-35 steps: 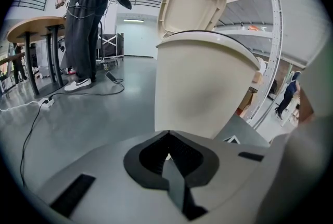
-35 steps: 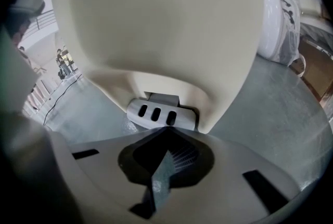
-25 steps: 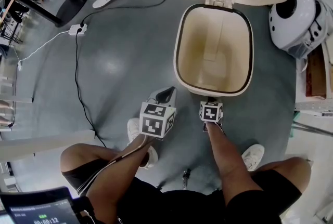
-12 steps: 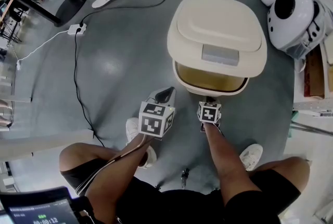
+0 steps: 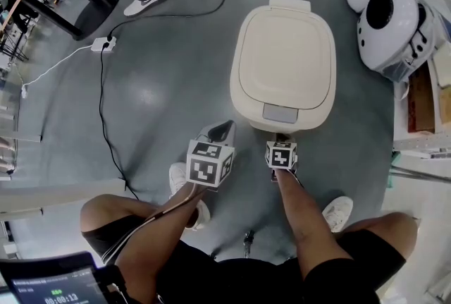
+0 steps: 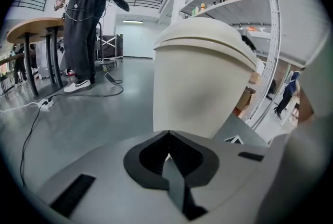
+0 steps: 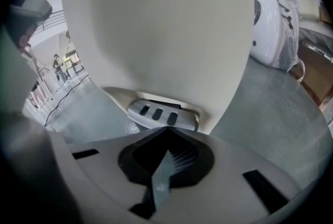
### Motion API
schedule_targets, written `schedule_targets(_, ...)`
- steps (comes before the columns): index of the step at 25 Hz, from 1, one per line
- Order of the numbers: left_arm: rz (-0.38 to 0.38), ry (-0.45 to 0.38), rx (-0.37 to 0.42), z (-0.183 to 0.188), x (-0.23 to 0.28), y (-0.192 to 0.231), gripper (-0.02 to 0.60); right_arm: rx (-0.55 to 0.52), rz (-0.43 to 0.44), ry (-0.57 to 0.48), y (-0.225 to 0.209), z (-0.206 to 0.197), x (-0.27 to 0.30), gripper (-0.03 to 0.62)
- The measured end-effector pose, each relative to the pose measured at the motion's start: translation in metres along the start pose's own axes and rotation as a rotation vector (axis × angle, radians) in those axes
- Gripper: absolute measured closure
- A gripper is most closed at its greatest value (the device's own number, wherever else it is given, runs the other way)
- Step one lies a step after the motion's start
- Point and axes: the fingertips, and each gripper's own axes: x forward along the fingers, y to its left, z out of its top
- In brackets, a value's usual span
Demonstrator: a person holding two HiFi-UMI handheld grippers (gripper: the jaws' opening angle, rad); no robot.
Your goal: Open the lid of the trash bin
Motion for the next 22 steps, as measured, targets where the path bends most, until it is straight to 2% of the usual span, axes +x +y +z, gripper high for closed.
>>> schedule_targets(8, -0.011, -0.024, 0.022, 0.008, -0.009, -0.006, 0.581, -0.107, 0.009, 0.007, 0.011, 0.01, -0.018, 0.589)
schedule_targets(16, 0.022, -0.122, -0.011, 0.036, -0.046, -0.004, 0.581, -0.109, 0.07, -0.108, 0.052, 0.018, -0.07, 0.59)
schedule_targets(20, 0.025, -0.196, 0.0, 0.051, -0.075, -0.013, 0.581, -0.161, 0.082, -0.208, 0.074, 0.036, -0.111, 0.589)
schedule_targets(22, 0.02, -0.231, -0.03, 0.053, -0.089, -0.014, 0.581, -0.175, 0.084, -0.263, 0.082, 0.043, -0.129, 0.589)
